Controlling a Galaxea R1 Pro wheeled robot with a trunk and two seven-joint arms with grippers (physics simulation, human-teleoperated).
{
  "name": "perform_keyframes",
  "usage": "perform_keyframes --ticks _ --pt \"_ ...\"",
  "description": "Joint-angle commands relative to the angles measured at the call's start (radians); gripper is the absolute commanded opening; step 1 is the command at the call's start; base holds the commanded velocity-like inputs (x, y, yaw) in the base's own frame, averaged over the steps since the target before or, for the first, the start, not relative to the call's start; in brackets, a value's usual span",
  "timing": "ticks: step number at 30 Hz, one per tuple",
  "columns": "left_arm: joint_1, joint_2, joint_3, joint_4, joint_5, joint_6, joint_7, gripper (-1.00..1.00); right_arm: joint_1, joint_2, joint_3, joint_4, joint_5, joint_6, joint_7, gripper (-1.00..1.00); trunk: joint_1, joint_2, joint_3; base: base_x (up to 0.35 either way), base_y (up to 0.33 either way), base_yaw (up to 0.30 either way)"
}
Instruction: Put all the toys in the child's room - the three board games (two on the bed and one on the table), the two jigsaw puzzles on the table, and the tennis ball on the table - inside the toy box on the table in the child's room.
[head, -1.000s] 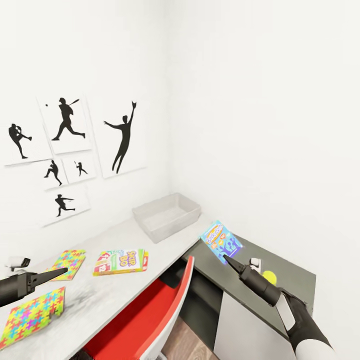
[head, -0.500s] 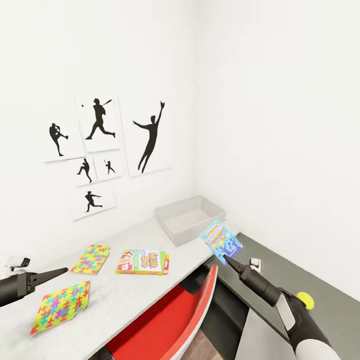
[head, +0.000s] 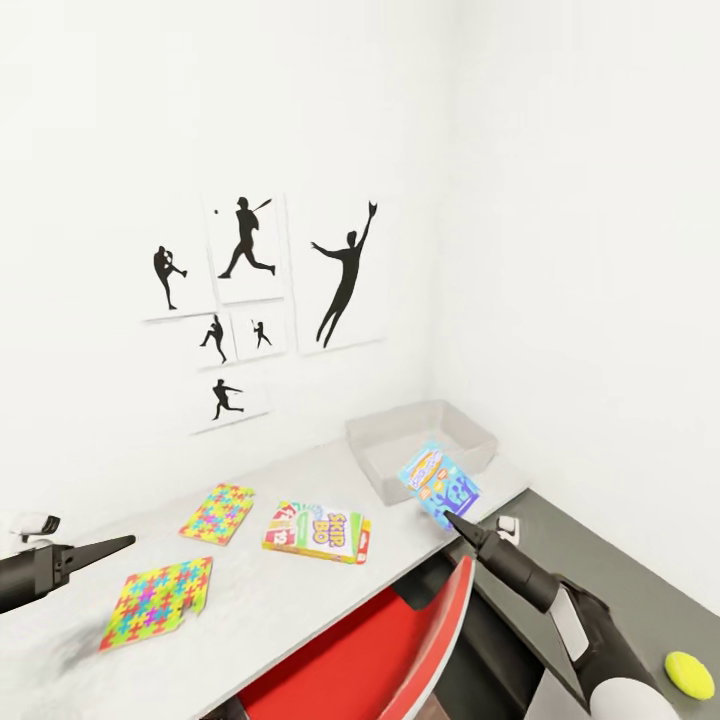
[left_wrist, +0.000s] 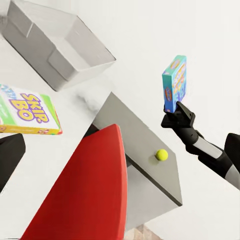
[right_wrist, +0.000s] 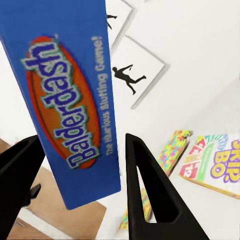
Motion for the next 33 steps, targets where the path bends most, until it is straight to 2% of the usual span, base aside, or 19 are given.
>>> perform_keyframes --ticks 1,6,16,25,33 --pt "-0.001 0.0 0.0 0.0 -0.002 0.011 -0.005 1.0 0.0 0.0 0.003 0.0 -0.004 0.01 0.002 -1.0 0.0 -0.001 0.0 0.04 -0.019 0.285" --pt "0.0 0.0 0.0 0.0 -0.002 0.011 -0.005 1.0 0.0 -0.001 0.026 0.0 -0.004 0.01 0.002 -1.0 0.0 -0.001 0.0 0.013 -0.006 0.285" --pt "-0.001 0.0 0.0 0.0 -0.002 0.011 -0.005 1.0 0.0 -0.001 0.029 0.0 -0.005 0.01 0.003 -1.0 0.0 -0.001 0.0 0.008 -0.003 0.285" --pt "0.0 -0.001 0.0 0.0 -0.002 0.011 -0.005 1.0 0.0 -0.001 0.029 0.0 -0.005 0.01 0.004 -1.0 0.0 -0.001 0.0 0.133 -0.106 0.285" --pt "-0.001 0.0 0.0 0.0 -0.002 0.011 -0.005 1.0 0.0 -0.001 0.029 0.0 -0.006 0.009 0.005 -1.0 0.0 -0.001 0.0 0.041 -0.032 0.105"
